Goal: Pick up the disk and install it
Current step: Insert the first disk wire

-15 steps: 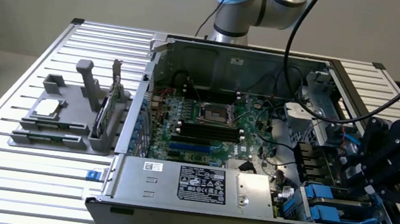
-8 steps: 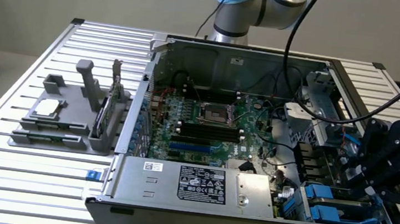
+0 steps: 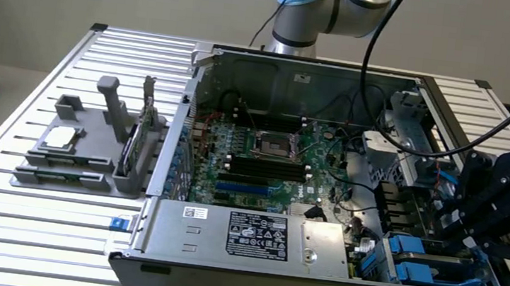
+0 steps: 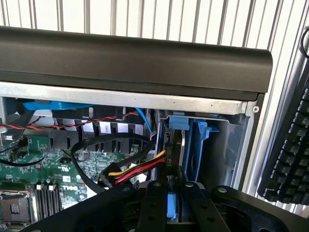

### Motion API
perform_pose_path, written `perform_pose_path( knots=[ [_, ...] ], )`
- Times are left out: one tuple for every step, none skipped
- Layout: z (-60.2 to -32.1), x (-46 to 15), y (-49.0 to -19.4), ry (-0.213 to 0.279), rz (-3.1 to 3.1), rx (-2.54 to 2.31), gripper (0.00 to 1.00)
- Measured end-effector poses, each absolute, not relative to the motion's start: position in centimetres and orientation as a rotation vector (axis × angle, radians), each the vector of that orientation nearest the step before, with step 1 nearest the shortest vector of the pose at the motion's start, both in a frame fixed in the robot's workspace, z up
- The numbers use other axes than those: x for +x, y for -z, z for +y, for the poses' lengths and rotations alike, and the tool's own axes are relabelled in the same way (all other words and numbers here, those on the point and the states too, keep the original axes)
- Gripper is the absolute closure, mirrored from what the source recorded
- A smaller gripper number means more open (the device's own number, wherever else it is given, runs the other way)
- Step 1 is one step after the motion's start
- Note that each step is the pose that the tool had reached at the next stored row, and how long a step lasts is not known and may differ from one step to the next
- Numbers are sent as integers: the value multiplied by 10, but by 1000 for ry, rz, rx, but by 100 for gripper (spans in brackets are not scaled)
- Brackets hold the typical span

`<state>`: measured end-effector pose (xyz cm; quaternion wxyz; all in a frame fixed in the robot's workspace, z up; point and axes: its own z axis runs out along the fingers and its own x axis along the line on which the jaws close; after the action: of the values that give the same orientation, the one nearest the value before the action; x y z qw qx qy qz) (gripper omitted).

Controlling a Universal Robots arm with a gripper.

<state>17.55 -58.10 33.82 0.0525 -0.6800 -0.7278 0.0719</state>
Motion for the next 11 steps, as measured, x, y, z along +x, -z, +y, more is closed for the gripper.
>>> perform_pose_path(
  knots=[
    [-581,176,-338,-219,-2213,-2068,84],
    [-581,176,-338,-218,-2213,-2068,84],
    [-581,176,-337,-218,-2212,-2068,84],
    [-581,176,-337,-218,-2212,-2069,84],
    [-581,176,-337,-218,-2211,-2070,84],
    [-581,176,-337,-218,-2210,-2071,84],
    [-581,176,-337,-218,-2208,-2072,84],
    [-581,176,-337,-218,-2207,-2074,84],
    [-581,176,-337,-218,-2205,-2075,84],
    [-581,176,-337,-217,-2203,-2077,84],
    [-581,176,-337,-217,-2201,-2079,84]
  ],
)
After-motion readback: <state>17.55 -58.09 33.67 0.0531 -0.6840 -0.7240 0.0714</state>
